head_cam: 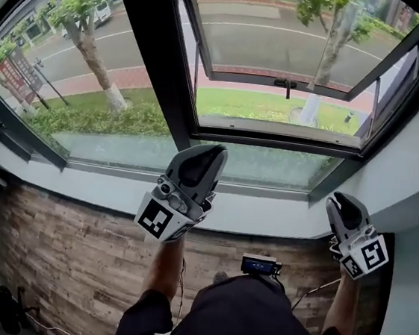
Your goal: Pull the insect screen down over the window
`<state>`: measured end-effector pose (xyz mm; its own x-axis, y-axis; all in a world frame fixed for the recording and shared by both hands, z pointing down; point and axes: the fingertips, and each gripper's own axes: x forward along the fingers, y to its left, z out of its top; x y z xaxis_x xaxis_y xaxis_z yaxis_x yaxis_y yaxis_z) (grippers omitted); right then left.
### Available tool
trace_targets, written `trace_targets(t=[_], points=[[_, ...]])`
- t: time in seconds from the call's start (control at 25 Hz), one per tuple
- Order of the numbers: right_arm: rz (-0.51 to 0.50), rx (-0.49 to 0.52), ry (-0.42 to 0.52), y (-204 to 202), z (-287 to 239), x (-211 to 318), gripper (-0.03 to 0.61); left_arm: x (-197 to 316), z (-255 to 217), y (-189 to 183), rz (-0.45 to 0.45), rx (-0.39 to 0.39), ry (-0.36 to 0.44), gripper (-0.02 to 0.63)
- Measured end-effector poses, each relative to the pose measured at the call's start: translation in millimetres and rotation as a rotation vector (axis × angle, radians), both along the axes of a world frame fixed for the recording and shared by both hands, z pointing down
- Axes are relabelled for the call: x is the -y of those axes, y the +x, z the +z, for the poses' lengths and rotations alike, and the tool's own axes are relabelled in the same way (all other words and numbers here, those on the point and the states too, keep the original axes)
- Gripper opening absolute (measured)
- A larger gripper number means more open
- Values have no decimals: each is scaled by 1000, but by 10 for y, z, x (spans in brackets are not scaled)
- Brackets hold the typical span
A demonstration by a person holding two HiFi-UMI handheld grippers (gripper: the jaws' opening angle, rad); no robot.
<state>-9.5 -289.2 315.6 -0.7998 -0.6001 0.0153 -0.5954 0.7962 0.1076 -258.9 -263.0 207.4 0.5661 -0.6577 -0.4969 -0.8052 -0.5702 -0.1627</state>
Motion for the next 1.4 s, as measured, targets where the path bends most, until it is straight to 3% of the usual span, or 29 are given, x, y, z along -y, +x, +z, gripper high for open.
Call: trace_targets(t=[0.2,0.32,0.4,0.56,0.64,0.8,1.0,1.2,1.4], points=[[9,-206,286,239,-596,644,61,700,-507,381,-263,342,90,18],[44,-362,454,354,-883,1123,61,1176,-771,587,-356,475,99,148],[71,-418,538,407,-1260,1353,60,1424,-1109,700,-428,550,122,181],[121,-451,702,486,-2164,1605,60,1820,-1816,867,-621,724,187,181],[140,-470,757,487,-2427,1738,60,2054,-1993,913,-723,851,216,181],[231,-605,859,438,-2855,2084,61,2477,-2311,922,-883,1051,248,181],[368,-776,968,324,-3459,2578,61,2840,-2595,1004,-948,1167,291,178],[418,-856,971,153,-3758,2881,60,3123,-2771,1062,-923,1187,307,132],[430,-922,973,10,-3861,3082,60,3352,-2799,1116,-894,1218,287,126]])
